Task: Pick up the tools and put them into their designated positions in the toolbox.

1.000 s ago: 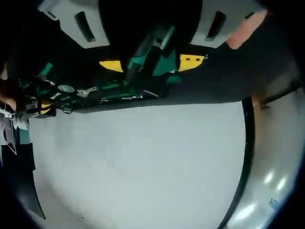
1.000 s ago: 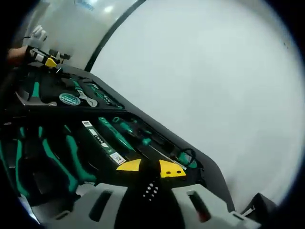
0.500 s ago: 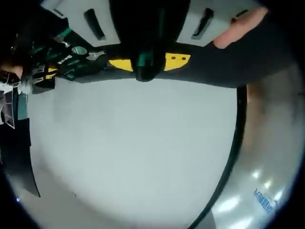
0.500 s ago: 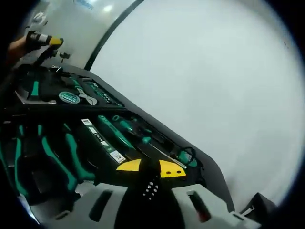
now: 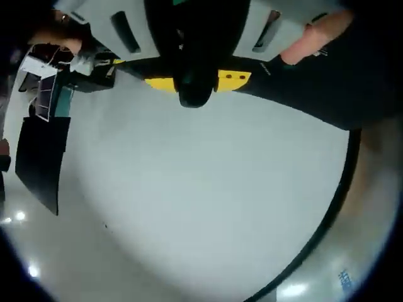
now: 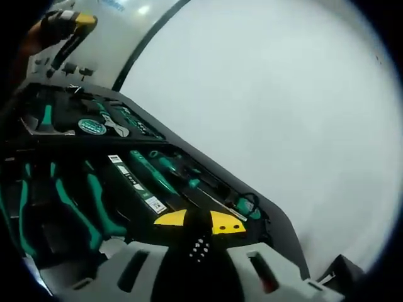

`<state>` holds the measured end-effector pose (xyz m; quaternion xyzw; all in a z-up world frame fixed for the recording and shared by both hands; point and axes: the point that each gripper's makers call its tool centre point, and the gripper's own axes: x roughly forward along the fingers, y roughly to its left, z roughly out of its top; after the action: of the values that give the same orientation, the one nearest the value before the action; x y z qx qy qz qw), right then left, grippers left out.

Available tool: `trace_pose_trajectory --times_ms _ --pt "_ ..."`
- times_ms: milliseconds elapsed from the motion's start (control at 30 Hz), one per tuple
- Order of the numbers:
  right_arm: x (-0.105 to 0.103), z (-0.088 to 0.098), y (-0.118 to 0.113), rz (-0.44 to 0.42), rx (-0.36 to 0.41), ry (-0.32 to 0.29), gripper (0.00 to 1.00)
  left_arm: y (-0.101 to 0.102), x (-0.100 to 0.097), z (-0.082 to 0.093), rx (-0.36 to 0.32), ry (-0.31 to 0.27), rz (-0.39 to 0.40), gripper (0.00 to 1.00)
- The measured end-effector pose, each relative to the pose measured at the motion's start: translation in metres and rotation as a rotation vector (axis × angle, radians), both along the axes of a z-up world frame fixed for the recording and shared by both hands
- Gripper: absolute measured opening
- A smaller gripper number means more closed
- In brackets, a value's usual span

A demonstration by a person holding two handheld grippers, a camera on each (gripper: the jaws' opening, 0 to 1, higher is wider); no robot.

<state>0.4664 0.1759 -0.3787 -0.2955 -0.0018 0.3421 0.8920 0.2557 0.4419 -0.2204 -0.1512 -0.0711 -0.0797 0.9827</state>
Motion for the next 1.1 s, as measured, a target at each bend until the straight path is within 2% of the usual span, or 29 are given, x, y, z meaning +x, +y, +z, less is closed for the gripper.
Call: trace_pose_trajectory --times_ms 67,133,167,233,267,300,400,467,533,600,667,700,767,800,900,967,1000,1033,1067,1100 --pt "-0.003 0.003 0.003 0.018 0.018 0.001 0.1 -0.018 0.0 0.008 0.0 -0.039 -0.091 0.15" --pt "-0.018 0.025 0.016 0.1 0.165 0.004 0.1 -0.029 0.003 0.01 -0.011 -0.029 -0.147 0.15" --pt "-0.031 0.039 0.026 0.188 0.246 0.005 0.1 -0.036 0.005 0.011 -0.005 -0.027 -0.175 0.15" --pt "-0.06 0.058 0.04 0.353 0.417 0.111 0.1 -0.05 0.006 0.014 0.012 -0.032 -0.229 0.15" --pt "-0.069 0.061 0.045 0.416 0.45 0.159 0.1 -0.056 0.008 0.015 0.013 -0.03 -0.251 0.15" --pt "-0.083 0.067 0.053 0.519 0.49 0.227 0.11 -0.063 0.008 0.018 0.013 -0.036 -0.278 0.15" --pt "-0.129 0.091 0.066 0.75 0.672 0.481 0.14 -0.088 0.004 0.028 -0.015 -0.055 -0.368 0.15" --pt "-0.158 0.108 0.076 0.887 0.696 0.492 0.15 -0.107 -0.001 0.034 -0.042 -0.073 -0.43 0.15" --pt "-0.187 0.12 0.088 1.014 0.686 0.521 0.19 -0.122 -0.004 0.037 -0.057 -0.08 -0.475 0.15" --pt "-0.206 0.125 0.101 1.104 0.674 0.6 0.31 -0.135 -0.006 0.04 -0.063 -0.087 -0.512 0.15" --pt "-0.216 0.125 0.112 1.169 0.652 0.672 0.37 -0.143 -0.008 0.044 -0.078 -0.103 -0.544 0.15" --pt "-0.223 0.124 0.12 1.205 0.646 0.724 0.37 -0.144 -0.008 0.045 -0.082 -0.106 -0.553 0.15" --pt "-0.232 0.124 0.127 1.259 0.634 0.783 0.36 -0.148 -0.011 0.047 -0.108 -0.124 -0.576 0.15" --pt "-0.237 0.126 0.13 1.299 0.65 0.818 0.36 -0.151 -0.015 0.048 -0.121 -0.137 -0.6 0.15" --pt "-0.259 0.146 0.128 1.459 0.744 0.998 0.29 -0.152 -0.021 0.046 -0.157 -0.151 -0.656 0.15" --pt "-0.272 0.153 0.131 1.514 0.744 1.078 0.26 -0.15 -0.023 0.043 -0.173 -0.156 -0.668 0.15" --pt "-0.273 0.153 0.136 1.504 0.735 1.071 0.17 -0.149 -0.025 0.041 -0.176 -0.155 -0.665 0.15" --pt "-0.279 0.147 0.14 1.497 0.693 1.06 0.17 -0.144 -0.026 0.043 -0.206 -0.167 -0.667 0.15" --pt "-0.278 0.15 0.145 1.493 0.715 1.003 0.16 -0.139 -0.028 0.043 -0.231 -0.17 -0.669 0.15" --pt "-0.278 0.15 0.149 1.463 0.722 0.986 0.16 -0.133 -0.027 0.041 -0.224 -0.177 -0.648 0.15"
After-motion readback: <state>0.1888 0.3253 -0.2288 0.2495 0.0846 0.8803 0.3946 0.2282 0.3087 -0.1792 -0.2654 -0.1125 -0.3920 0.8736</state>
